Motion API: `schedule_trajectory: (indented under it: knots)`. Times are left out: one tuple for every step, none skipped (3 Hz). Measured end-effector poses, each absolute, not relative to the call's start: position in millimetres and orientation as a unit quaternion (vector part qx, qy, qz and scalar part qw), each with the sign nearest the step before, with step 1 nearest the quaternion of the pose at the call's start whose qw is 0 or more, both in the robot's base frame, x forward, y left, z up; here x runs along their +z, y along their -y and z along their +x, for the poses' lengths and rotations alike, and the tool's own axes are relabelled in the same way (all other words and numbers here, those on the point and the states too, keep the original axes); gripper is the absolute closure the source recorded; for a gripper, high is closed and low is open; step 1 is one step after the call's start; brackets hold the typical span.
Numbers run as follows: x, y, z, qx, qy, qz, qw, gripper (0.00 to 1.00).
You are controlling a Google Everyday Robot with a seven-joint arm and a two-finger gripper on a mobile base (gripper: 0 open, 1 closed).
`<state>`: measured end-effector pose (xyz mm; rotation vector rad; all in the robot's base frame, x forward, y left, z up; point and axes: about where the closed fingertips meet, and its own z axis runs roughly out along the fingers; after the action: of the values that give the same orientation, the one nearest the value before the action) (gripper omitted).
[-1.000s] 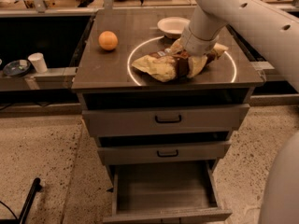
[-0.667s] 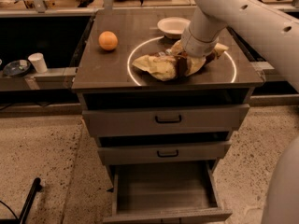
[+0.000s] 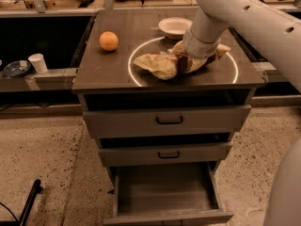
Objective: Place brown chip bag into bottom drawer
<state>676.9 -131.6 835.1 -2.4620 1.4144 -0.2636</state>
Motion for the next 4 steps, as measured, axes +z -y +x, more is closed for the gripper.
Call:
schedule_trajectory:
  knots:
    - [835.7, 131.9, 676.6, -0.091, -0.492, -0.854, 0.143, 1.0]
    - [861.6, 136.1, 669.1, -0.07, -0.529, -0.84, 0.103, 1.0]
    - [899.1, 133.6, 656.0, -0.049, -0.563, -0.82, 0.085, 1.0]
    - [918.6, 124.7, 633.0, -0.01, -0.594, -0.791, 0.148, 1.0]
